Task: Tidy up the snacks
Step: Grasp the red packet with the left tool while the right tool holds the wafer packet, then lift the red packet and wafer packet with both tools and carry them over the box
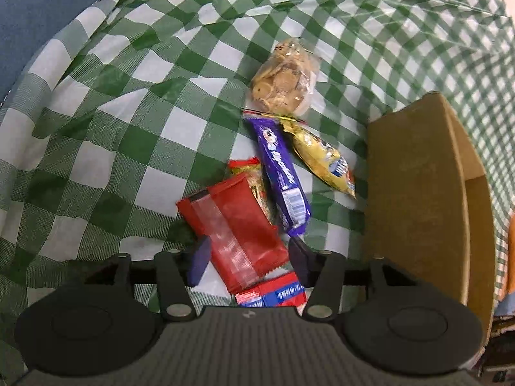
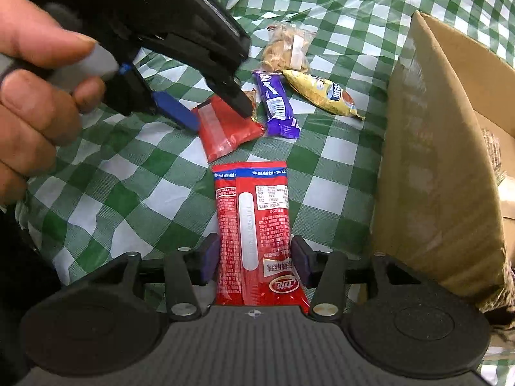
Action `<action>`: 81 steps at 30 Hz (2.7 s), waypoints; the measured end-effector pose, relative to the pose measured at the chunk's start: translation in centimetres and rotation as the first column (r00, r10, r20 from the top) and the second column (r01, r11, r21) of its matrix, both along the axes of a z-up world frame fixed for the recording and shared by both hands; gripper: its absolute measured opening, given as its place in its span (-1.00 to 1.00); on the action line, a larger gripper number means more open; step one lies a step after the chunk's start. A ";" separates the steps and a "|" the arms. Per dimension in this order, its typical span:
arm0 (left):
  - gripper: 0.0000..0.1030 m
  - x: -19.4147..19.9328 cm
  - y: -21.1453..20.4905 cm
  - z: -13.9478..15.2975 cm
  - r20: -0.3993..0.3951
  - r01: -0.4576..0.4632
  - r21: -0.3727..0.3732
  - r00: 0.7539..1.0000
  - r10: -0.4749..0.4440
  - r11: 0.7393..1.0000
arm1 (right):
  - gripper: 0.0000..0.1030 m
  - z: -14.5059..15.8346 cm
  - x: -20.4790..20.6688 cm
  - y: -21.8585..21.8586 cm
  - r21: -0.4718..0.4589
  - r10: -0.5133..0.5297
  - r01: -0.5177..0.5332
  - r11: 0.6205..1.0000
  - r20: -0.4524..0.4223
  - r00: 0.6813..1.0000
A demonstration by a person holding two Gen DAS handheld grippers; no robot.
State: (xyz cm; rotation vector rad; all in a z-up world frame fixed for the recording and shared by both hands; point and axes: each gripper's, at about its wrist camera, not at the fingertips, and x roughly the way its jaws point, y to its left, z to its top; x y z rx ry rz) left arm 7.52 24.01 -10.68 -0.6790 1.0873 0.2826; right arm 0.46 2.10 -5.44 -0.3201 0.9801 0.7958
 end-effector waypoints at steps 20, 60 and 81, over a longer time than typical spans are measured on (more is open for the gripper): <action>0.09 1.9 -2.3 -0.8 -0.075 0.133 0.238 0.990 -0.118 0.962 | 0.06 -0.2 -0.2 0.0 0.019 0.006 -0.006 1.000 0.008 1.000; -0.04 -2.1 -0.8 -0.7 -0.161 0.356 0.338 0.934 -0.320 0.871 | -0.04 -0.7 0.1 0.7 0.030 0.023 -0.024 0.999 0.027 0.999; -0.08 -6.5 -0.3 6.7 0.181 0.120 0.443 0.959 -0.220 0.888 | -0.09 5.4 -1.7 -3.2 0.201 0.006 -0.054 0.978 0.237 0.972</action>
